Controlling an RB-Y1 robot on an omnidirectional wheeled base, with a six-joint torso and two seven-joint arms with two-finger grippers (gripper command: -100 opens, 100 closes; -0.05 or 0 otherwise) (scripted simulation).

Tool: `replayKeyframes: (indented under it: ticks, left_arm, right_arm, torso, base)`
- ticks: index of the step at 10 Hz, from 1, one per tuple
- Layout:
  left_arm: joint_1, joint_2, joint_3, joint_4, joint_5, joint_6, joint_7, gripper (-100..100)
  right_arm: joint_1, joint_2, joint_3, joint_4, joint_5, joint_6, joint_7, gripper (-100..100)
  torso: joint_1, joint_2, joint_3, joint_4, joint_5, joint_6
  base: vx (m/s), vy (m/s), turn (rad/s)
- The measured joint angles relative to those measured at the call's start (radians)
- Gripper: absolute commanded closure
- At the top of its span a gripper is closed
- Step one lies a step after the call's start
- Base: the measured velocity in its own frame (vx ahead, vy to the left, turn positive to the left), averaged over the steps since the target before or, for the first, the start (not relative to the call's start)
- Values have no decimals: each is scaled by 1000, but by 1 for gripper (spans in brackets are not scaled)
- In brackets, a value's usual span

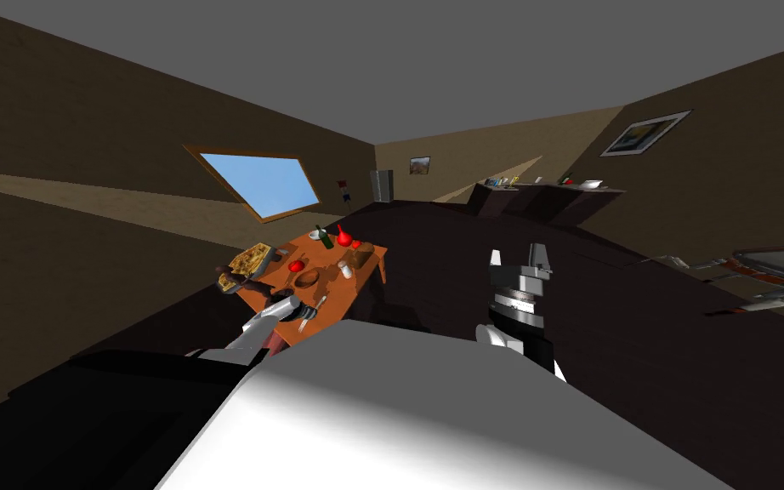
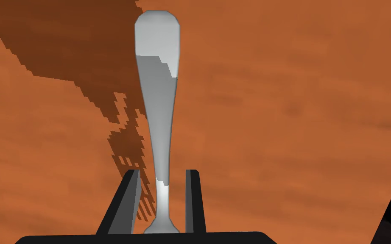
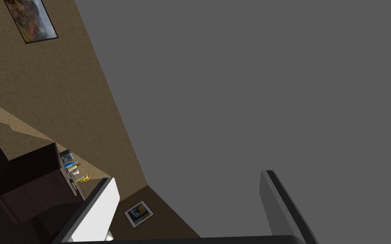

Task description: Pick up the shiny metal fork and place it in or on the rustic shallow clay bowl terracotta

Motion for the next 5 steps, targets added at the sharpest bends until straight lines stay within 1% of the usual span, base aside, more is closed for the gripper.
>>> replayKeyframes:
  ticks: [1,2,4,5]
  left_arm:
    - [11,15,3,20,12,-5,-12,100]
    - [36,41,10,12,24,4,-15,100]
    - [52,74,17,61,51,-4,-55,100]
    - [51,94,20,97,68,-5,-82,100]
  right_arm:
    - [0,0,0,0,0,0,0,0]
    - [0,0,0,0,0,0,0,0]
    - [0,0,0,0,0,0,0,0]
    - [0,0,0,0,0,0,0,0]
  torso:
    - [0,-2,-1,0,0,1]
    - [0,-2,-1,0,-1,1]
    - [1,-4,-2,-1,0,2]
    - [1,-5,-3,-1,-1,3]
  base:
    - [-1,-59,-172]
    - [0,-51,-150]
    - [9,-48,-177]
    - [19,-31,-165]
